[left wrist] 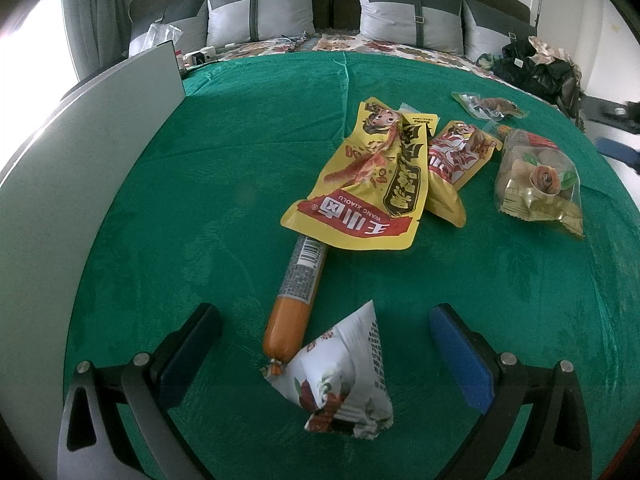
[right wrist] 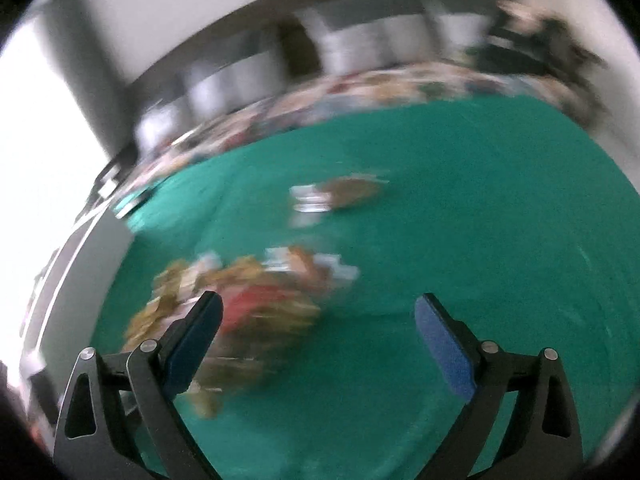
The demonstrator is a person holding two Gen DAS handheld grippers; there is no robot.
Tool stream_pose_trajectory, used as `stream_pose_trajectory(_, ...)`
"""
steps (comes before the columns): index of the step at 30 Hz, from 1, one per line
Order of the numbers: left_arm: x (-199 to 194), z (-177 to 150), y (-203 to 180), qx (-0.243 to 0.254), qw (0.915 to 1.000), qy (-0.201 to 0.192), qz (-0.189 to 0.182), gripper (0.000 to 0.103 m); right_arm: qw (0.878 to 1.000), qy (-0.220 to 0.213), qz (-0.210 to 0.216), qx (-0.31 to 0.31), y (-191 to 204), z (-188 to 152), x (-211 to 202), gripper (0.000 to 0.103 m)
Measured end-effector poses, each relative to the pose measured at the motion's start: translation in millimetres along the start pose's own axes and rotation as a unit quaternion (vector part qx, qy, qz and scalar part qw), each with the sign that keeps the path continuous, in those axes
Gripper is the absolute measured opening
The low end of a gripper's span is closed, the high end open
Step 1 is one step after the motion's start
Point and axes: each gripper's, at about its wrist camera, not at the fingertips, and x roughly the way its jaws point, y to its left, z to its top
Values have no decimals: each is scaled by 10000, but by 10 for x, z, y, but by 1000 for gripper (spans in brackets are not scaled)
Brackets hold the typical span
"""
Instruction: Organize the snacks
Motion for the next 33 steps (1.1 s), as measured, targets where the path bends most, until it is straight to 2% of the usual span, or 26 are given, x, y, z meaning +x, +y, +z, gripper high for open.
stream_pose_trajectory(2, 1, -1, 1, 0, 10000, 0, 0, 103, 9981, 375, 82, -472, 232, -33, 262, 98)
stream_pose_trajectory(4, -1, 1, 0, 0, 10000, 0, -1, 103, 9939, 862, 121, -684, 313, -156, 508, 98)
stream_pose_trajectory(5, 2, -1, 1, -1, 10000, -1, -2, 103, 9917, 1039, 313, -688, 316, -265, 592, 98)
stream_pose_trajectory(8, 0, -1, -1, 0, 10000, 0, -1, 103, 9884, 1253, 619, -590, 294, -413, 609, 97)
stream_pose_trajectory(12, 3, -1, 0, 1, 10000, 0, 0, 103, 9813, 1449, 450, -1188, 523, -507, 578, 97)
stream_pose_trajectory(18, 4, -2, 0, 0, 10000, -1, -3, 103, 9664, 1824, 729, -1655, 755, -690, 561, 97)
stream_pose_trajectory(23, 3, 0, 0, 1, 10000, 0, -4, 103, 9563, 1893, 1008, -1987, 923, -800, 472, 97)
stream_pose_trajectory(33, 5, -2, 1, 1, 10000, -1, -7, 103, 9675, 1561, 813, -1816, 872, -775, 583, 96)
